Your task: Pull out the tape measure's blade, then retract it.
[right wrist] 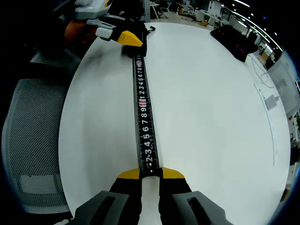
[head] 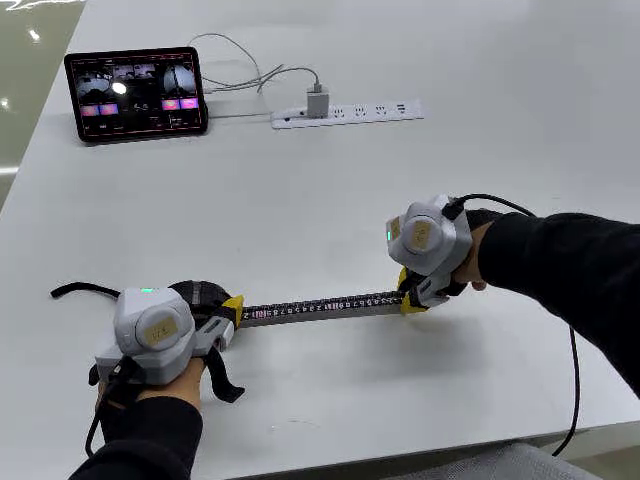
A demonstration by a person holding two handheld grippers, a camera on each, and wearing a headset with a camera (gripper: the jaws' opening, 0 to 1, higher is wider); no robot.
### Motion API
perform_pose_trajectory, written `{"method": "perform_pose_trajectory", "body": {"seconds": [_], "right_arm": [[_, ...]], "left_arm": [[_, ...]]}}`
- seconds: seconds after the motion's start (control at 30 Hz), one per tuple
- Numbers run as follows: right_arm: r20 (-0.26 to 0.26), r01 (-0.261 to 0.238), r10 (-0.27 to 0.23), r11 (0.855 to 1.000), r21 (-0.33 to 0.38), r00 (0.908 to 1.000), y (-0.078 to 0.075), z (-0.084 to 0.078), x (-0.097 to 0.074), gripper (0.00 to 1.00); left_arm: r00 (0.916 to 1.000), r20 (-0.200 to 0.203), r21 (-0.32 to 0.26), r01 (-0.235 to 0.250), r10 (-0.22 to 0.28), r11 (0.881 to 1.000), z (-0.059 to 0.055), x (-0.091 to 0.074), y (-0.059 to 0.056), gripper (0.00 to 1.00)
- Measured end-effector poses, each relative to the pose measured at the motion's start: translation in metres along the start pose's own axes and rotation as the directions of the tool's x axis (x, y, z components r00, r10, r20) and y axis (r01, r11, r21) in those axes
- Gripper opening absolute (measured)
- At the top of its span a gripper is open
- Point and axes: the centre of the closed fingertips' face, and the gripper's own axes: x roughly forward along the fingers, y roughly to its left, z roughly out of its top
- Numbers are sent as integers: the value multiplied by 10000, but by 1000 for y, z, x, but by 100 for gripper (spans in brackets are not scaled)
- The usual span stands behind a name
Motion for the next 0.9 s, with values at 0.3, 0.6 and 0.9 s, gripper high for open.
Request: {"method": "perform_pose_trajectory", "body": {"seconds": [0.3,0.6,0.9], "right_arm": [[73,116,-116,9999,43,9999,-1,1,1,8],[-60,100,-98,9988,489,9999,-2,2,1,8],[-190,-3,8,9996,298,9998,-2,6,2,8]], "left_arm": [[9995,-278,69,130,-128,9999,-1,2,-3,58],[9990,-370,136,255,-250,9996,-1,2,-3,58],[9991,-334,208,270,-263,9994,-1,1,-3,57]]}}
